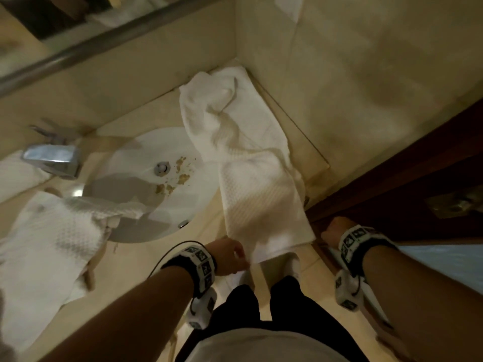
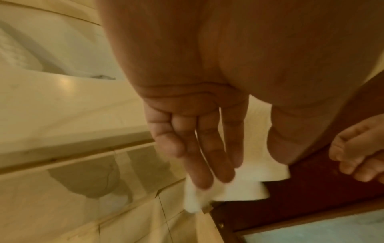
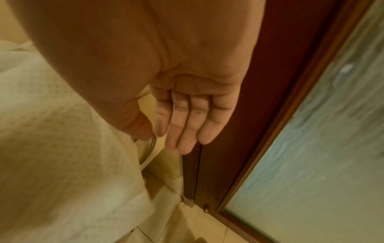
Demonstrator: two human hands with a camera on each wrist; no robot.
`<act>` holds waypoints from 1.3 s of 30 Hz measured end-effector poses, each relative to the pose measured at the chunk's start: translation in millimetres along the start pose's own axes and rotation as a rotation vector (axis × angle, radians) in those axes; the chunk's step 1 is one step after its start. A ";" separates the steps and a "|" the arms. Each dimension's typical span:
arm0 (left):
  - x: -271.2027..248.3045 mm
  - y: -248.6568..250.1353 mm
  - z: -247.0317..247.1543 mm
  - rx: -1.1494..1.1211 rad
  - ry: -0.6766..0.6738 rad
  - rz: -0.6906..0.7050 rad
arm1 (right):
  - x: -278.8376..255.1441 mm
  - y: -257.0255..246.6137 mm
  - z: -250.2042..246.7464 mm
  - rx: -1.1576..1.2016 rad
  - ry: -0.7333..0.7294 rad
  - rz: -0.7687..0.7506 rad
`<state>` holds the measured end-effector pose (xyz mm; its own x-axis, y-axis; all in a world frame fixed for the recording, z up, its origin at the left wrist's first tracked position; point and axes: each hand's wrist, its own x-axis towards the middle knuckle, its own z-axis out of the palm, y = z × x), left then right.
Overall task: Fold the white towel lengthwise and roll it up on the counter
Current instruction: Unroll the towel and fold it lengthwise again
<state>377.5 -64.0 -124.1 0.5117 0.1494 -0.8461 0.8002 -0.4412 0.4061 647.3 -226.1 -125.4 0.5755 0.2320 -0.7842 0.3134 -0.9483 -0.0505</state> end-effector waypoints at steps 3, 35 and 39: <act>1.2 7.1 -15.8 0.067 0.163 -0.031 | -26.3 -30.1 -19.7 0.026 0.019 -0.121; 27.7 39.3 -35.2 -0.291 0.460 -0.318 | 34.7 -149.5 -58.1 0.111 0.176 -0.550; 41.7 22.3 -73.3 -0.053 0.552 -0.093 | 36.1 -202.9 -48.9 0.078 -0.078 -0.444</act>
<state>439.5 -2.8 -125.0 0.5149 0.6327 -0.5784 0.8569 -0.3613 0.3676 641.4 -14.7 -113.2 0.3386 0.6057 -0.7200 0.4576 -0.7747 -0.4365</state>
